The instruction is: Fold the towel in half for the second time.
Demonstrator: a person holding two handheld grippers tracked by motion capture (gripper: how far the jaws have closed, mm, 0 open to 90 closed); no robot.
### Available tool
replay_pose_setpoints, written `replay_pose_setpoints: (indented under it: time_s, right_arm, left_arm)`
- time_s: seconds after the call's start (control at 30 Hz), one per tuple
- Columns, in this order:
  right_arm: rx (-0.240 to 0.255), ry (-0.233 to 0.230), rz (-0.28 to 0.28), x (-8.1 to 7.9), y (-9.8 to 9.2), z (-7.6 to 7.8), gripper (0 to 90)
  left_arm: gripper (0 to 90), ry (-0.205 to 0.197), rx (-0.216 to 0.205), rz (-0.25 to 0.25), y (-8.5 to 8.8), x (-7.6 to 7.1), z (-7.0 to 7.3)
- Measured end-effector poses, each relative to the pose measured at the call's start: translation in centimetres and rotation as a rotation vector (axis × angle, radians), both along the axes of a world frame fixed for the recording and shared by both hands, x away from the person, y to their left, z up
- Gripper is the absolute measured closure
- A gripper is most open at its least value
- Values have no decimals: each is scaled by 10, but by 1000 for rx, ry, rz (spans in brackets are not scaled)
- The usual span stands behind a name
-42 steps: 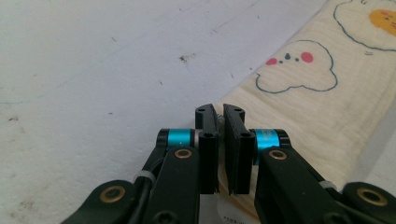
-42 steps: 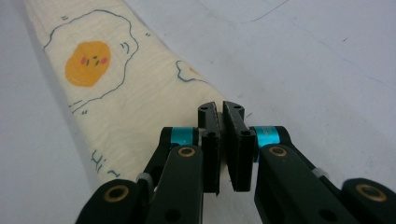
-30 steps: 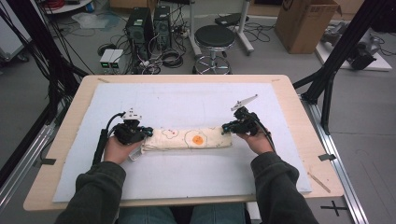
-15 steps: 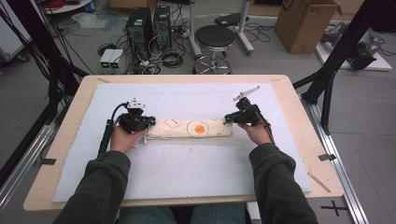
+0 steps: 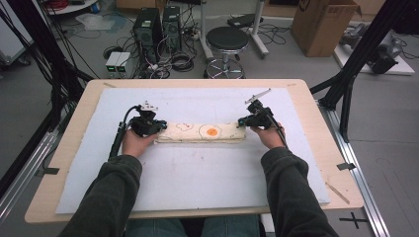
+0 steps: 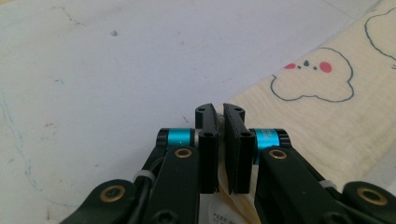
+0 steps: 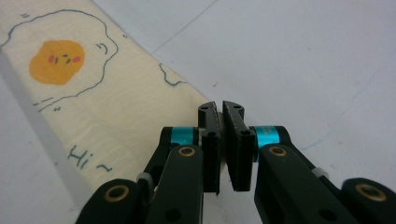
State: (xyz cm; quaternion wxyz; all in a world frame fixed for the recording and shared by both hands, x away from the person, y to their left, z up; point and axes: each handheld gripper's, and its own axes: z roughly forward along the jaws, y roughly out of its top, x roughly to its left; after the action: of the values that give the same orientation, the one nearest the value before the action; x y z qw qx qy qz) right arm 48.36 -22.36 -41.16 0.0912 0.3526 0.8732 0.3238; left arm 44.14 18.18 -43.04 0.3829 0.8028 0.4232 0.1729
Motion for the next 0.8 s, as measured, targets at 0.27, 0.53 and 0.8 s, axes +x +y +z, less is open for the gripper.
replay_pose_setpoints:
  time_s: [0.27, 0.53, 0.8]
  right_arm:
    - [-1, 17, -9, 5, 2, -9, 855]
    - [-7, 30, -33, 6, 5, -13, 728]
    - [102, -11, -54, -1, -5, 2, 519]
  left_arm:
    - [844, 15, 8, 4, 2, 3, -5]
    - [752, 15, -6, 25, 6, 3, -3]
    - [616, -21, -59, 24, 13, -4, 12]
